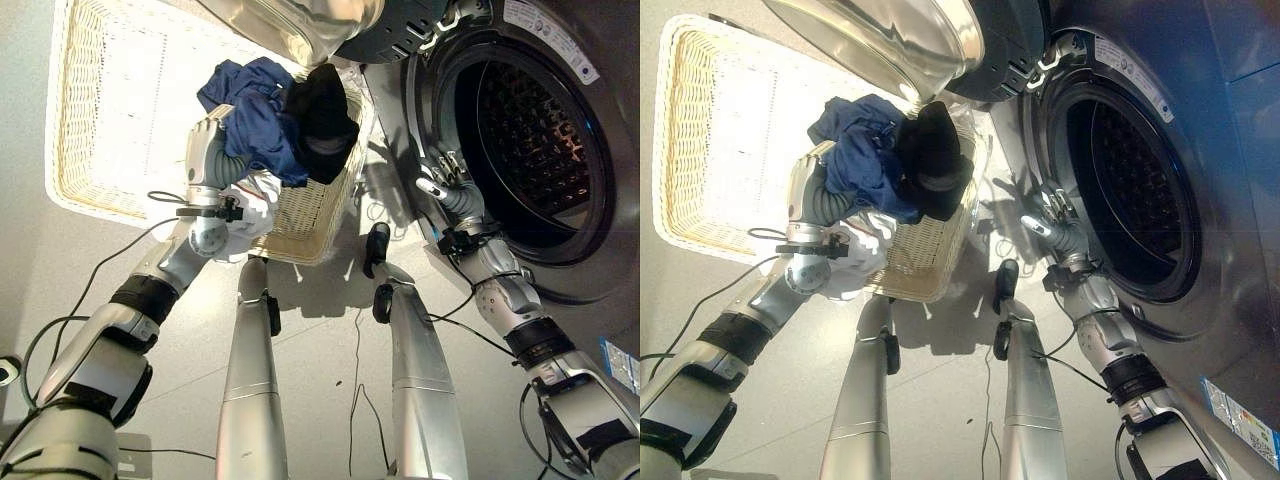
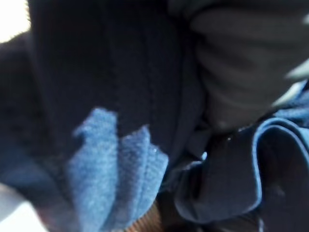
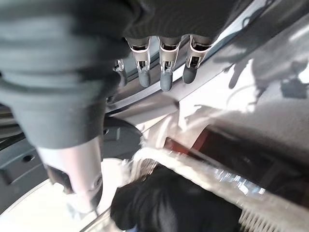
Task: Put the clothes into the washing machine.
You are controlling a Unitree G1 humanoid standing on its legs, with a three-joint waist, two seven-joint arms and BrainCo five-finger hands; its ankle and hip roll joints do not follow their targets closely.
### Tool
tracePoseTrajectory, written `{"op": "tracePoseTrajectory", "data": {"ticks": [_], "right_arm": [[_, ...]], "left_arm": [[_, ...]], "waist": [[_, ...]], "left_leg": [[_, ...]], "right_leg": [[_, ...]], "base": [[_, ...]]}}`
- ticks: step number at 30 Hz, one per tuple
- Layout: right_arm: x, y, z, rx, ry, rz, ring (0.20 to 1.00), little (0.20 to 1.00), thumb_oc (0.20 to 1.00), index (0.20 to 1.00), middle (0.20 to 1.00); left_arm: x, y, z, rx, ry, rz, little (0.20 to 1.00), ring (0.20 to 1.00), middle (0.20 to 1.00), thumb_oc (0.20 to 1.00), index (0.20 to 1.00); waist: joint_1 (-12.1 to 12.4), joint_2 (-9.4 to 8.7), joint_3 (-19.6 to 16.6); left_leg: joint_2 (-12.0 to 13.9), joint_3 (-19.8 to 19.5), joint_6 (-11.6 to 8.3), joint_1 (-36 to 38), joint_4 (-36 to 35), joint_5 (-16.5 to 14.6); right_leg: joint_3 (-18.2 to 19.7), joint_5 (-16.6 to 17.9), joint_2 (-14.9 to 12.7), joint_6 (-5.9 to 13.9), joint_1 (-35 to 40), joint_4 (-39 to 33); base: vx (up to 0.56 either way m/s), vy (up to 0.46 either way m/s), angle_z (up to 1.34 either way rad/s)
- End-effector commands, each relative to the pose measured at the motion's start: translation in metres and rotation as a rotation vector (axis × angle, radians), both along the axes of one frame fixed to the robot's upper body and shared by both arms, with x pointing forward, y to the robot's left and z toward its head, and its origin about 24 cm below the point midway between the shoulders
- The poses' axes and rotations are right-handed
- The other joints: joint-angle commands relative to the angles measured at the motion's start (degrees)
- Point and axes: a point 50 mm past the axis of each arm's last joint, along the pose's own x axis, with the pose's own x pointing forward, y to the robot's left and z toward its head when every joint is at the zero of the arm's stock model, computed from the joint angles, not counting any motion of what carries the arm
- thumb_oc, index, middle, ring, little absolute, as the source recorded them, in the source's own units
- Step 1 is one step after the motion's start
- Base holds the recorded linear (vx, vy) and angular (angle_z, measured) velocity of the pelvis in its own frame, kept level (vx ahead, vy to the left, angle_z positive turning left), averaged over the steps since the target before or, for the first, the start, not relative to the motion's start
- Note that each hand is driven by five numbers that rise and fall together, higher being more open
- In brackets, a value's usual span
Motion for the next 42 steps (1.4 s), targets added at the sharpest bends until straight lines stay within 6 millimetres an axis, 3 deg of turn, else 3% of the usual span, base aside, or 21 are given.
{"op": "tracePoseTrajectory", "data": {"ticks": [1,10,21,31,42], "right_arm": [[-0.016,0.005,0.007,0.086,-0.054,0.102,1.000,1.000,1.000,1.000,1.000],[-0.027,0.034,0.016,0.158,-0.062,0.328,1.000,1.000,1.000,1.000,1.000],[-0.030,0.052,0.025,0.167,-0.074,0.412,1.000,1.000,1.000,1.000,1.000],[-0.034,0.062,0.036,0.263,-0.104,0.565,1.000,1.000,1.000,1.000,1.000],[-0.044,0.078,0.036,0.403,-0.056,0.901,1.000,1.000,1.000,1.000,1.000]], "left_arm": [[-0.019,-0.030,0.022,0.044,-0.190,-0.154,0.200,0.200,0.200,0.200,0.200],[-0.057,-0.078,0.036,0.187,-0.293,-0.464,0.200,0.200,0.200,0.200,0.200],[-0.091,-0.116,0.041,0.250,-0.272,-0.791,0.200,0.200,0.200,0.200,0.200],[-0.104,-0.128,0.045,0.252,-0.148,-1.021,0.200,0.200,0.200,0.200,0.200],[-0.103,-0.129,0.044,0.288,-0.072,-1.055,0.200,0.200,0.200,0.200,0.200]], "waist": [[0.3,1.37,-0.6],[0.9,1.70,-0.6],[1.3,1.57,-0.6],[1.5,1.72,-0.6],[2.0,1.89,-0.6]], "left_leg": [[-4.2,-0.9,4.32,-0.8,8.1,-6.8],[-4.7,-1.1,4.74,-0.5,8.0,-6.7],[-5.4,-1.4,5.20,0.1,7.4,-6.5],[-5.9,-1.1,5.44,0.6,7.1,-6.4],[-6.2,-1.3,5.51,1.0,6.9,-6.3]], "right_leg": [[-0.3,9.4,2.8,1.72,4.3,-11.6],[-0.8,9.4,2.0,2.09,4.3,-11.2],[-1.6,10.1,1.7,2.63,4.8,-11.5],[-2.2,10.5,1.4,2.80,5.4,-12.4],[-3.0,10.7,0.8,2.93,5.7,-12.5]], "base": [[0.01,-0.003,0.03],[0.00,-0.009,0.02],[0.00,-0.017,0.00],[0.00,0.000,0.00],[0.00,-0.006,0.01]]}}
